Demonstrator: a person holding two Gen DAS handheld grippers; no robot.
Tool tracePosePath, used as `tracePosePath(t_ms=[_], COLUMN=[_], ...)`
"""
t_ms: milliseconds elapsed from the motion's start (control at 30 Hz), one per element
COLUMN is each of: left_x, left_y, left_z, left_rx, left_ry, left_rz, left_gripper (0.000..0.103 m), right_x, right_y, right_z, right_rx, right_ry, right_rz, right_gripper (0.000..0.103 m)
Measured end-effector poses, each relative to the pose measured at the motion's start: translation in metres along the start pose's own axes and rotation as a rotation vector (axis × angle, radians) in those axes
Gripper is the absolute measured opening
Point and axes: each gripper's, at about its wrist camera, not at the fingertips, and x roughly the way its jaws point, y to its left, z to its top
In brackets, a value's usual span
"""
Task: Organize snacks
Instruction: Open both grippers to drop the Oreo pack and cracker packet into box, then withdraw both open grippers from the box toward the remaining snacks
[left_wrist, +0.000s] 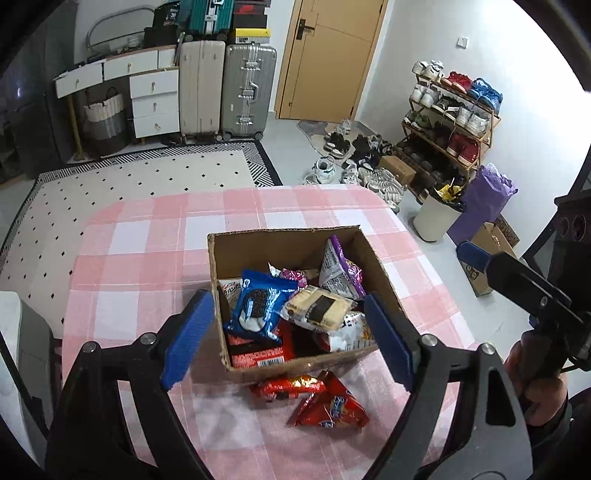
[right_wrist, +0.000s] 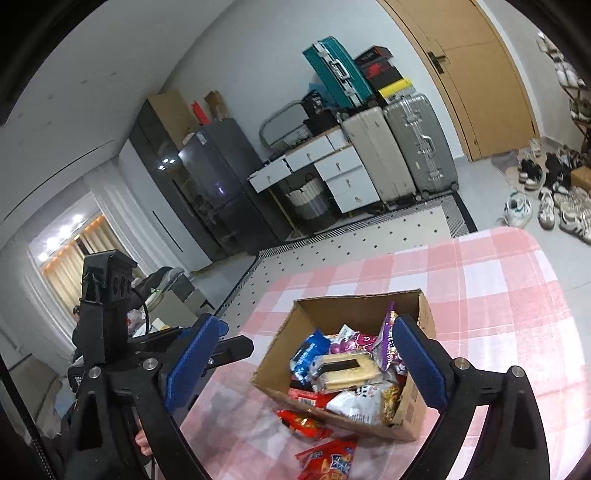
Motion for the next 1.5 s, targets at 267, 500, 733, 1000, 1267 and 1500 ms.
tracePosePath(t_ms=[267,500,733,1000,1267,1500], left_x=[-0.042,-0.079,-0.112,-0.132,-0.142,-0.125], left_y=[-0.014,-0.010,-0.009,-0.010,-0.016,-0.013], left_z=[-0.024,-0.049,-0.079,-0.108,-0.125,-0.139], left_rx=[0.013,-0.022,-0.036,-0.057,-0.044,-0.046], left_ry=[-0.054,-0.151,-0.188,-0.195,-0.217,-0.193], left_rz=[0.042,0.157,0.161,0.167,0.170,0.155], left_gripper=[0.087,0.102,0.102,0.102,0.102,0.102], right_x=[-0.026,-0.054,-0.071,-0.083,-0.086,-0.081], right_y=[0.031,0.051,0.070,0.080,0.080,0.078], right_z=[-0.014,-0.033,-0.052,-0.072,-0.096,-0.117], right_rx=[-0.075,-0.113,-0.150,-0.158,-0.180,-0.207], right_ry=[-0.021,-0.056,-0.071,-0.080,-0.072,-0.041], right_rz=[-0.026,0.019,0.026,0.033,-0.015,-0.060], right_gripper=[0.100,0.102,0.102,0.102,0.102,0.102])
